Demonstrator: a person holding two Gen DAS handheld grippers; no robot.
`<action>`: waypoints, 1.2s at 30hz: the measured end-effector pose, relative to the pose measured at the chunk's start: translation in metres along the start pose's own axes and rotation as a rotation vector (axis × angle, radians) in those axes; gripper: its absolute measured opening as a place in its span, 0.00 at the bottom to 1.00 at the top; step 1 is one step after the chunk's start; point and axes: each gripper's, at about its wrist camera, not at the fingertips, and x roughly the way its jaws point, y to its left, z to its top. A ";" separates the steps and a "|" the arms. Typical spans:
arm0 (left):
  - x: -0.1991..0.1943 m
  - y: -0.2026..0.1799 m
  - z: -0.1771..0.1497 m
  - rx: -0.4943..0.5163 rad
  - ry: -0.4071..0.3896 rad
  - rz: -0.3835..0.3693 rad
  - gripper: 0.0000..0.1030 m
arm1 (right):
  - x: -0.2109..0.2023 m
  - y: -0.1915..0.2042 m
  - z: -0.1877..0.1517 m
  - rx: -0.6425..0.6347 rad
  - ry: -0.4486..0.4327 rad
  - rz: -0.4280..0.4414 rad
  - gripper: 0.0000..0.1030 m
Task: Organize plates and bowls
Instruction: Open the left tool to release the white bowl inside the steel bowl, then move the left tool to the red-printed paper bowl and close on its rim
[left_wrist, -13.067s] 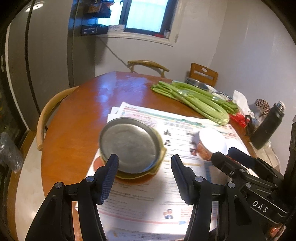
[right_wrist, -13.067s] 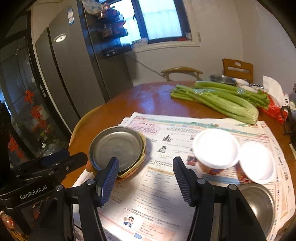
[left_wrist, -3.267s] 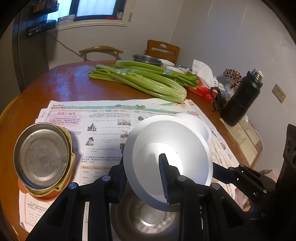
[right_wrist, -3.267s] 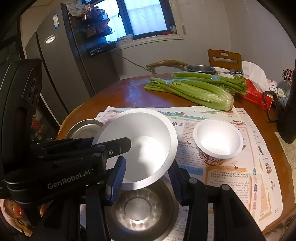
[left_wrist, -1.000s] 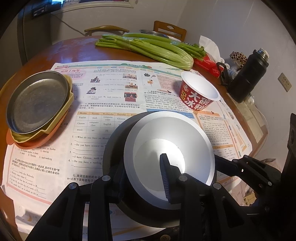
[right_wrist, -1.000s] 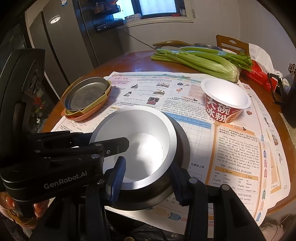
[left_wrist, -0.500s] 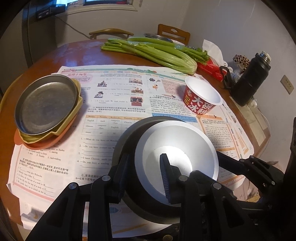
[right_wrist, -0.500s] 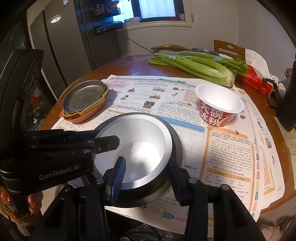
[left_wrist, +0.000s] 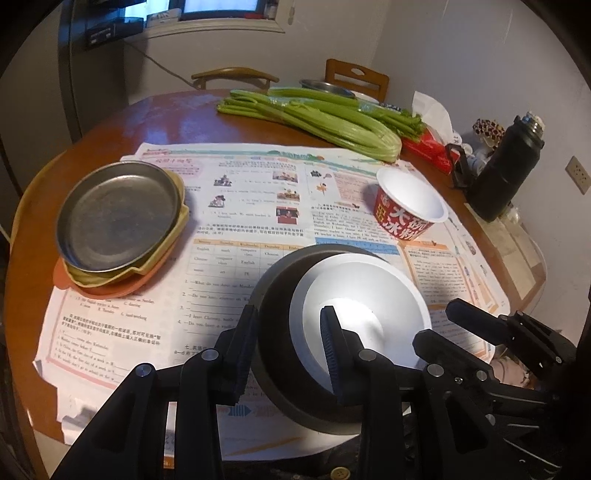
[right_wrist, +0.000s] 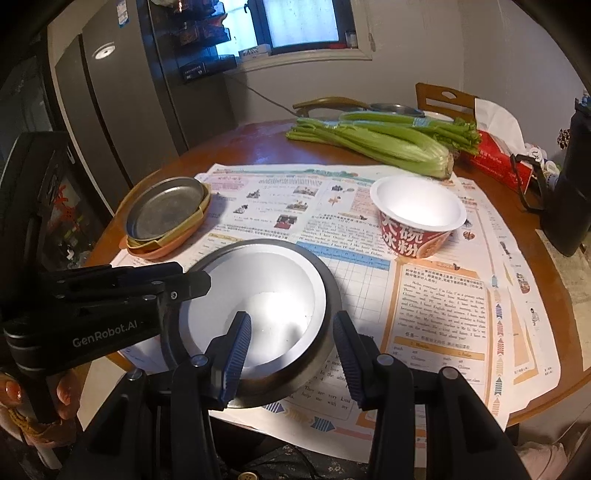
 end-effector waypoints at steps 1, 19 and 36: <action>-0.003 0.000 0.000 0.000 -0.005 0.001 0.40 | -0.003 0.000 0.000 0.001 -0.008 0.001 0.45; -0.020 -0.030 0.017 0.046 -0.036 -0.017 0.48 | -0.034 -0.036 0.002 0.079 -0.105 -0.029 0.46; 0.015 -0.074 0.039 0.121 0.012 -0.049 0.48 | -0.032 -0.091 0.004 0.200 -0.125 -0.044 0.46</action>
